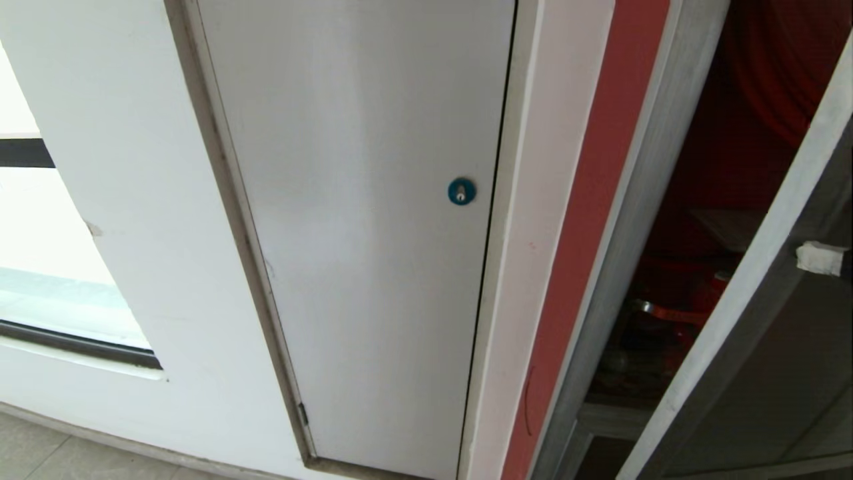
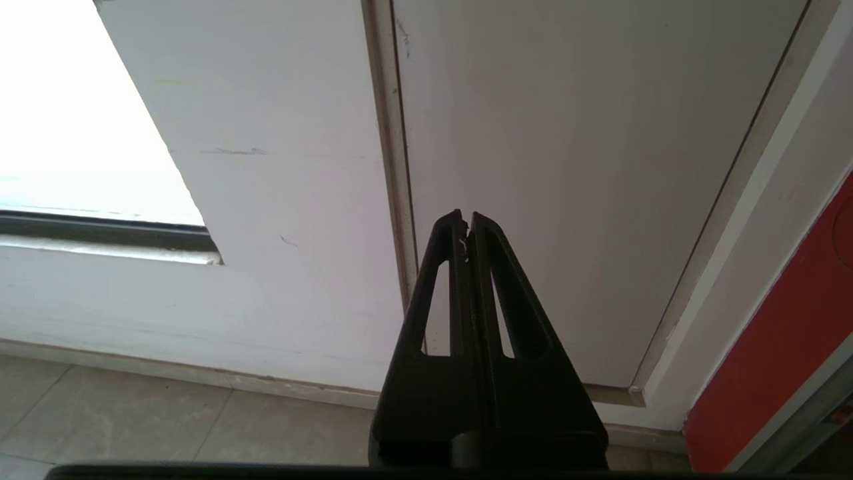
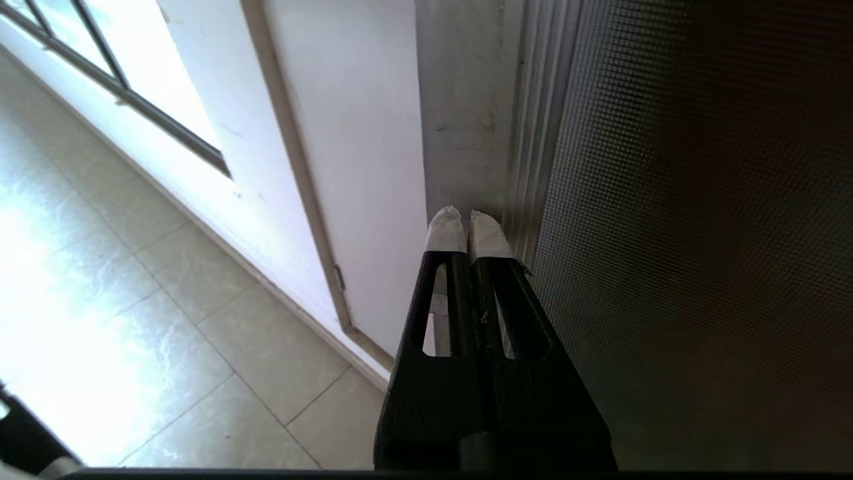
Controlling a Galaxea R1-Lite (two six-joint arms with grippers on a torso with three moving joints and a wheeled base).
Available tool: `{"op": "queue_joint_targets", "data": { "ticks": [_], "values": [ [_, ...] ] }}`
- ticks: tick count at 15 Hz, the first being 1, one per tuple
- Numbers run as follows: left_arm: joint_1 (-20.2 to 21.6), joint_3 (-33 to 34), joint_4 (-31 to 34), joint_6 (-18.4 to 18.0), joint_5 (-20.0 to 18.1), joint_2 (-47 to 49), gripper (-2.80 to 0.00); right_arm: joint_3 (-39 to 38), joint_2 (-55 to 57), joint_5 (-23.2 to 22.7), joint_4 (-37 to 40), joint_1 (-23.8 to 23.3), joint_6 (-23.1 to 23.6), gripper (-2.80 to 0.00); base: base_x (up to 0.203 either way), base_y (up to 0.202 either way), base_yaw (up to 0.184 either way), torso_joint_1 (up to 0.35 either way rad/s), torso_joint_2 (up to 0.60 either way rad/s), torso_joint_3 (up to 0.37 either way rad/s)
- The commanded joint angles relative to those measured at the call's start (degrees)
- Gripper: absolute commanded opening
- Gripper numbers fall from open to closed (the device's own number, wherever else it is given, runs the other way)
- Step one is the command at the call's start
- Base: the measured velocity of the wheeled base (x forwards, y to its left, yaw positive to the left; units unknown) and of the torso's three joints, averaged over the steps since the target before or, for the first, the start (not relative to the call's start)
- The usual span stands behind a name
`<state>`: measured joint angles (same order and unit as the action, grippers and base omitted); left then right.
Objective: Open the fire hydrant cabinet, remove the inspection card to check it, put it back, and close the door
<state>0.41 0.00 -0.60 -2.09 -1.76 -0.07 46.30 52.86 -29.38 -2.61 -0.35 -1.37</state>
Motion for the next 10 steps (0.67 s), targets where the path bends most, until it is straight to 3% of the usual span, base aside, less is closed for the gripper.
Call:
{"op": "queue_joint_targets", "data": {
  "ticks": [1, 6, 10],
  "values": [
    [0.02, 0.35, -0.02, -0.02, 0.0, 0.07, -2.8, 0.03, 4.95, -0.01, -2.01, 0.0, -0.07, -2.8, 0.0, 0.0, 0.0, 0.0, 0.0, 0.0],
    [0.02, 0.35, -0.02, -0.02, 0.0, 0.07, -2.8, 0.28, 12.54, 3.78, -9.67, 0.11, -0.29, -2.8, 0.0, 0.0, 0.0, 0.0, 0.0, 0.0],
    [0.02, 0.35, -0.02, -0.02, 0.0, 0.07, -2.8, 4.0, 17.09, 7.71, -10.95, 1.43, -0.32, -2.8, 0.0, 0.0, 0.0, 0.0, 0.0, 0.0]
  ]
}}
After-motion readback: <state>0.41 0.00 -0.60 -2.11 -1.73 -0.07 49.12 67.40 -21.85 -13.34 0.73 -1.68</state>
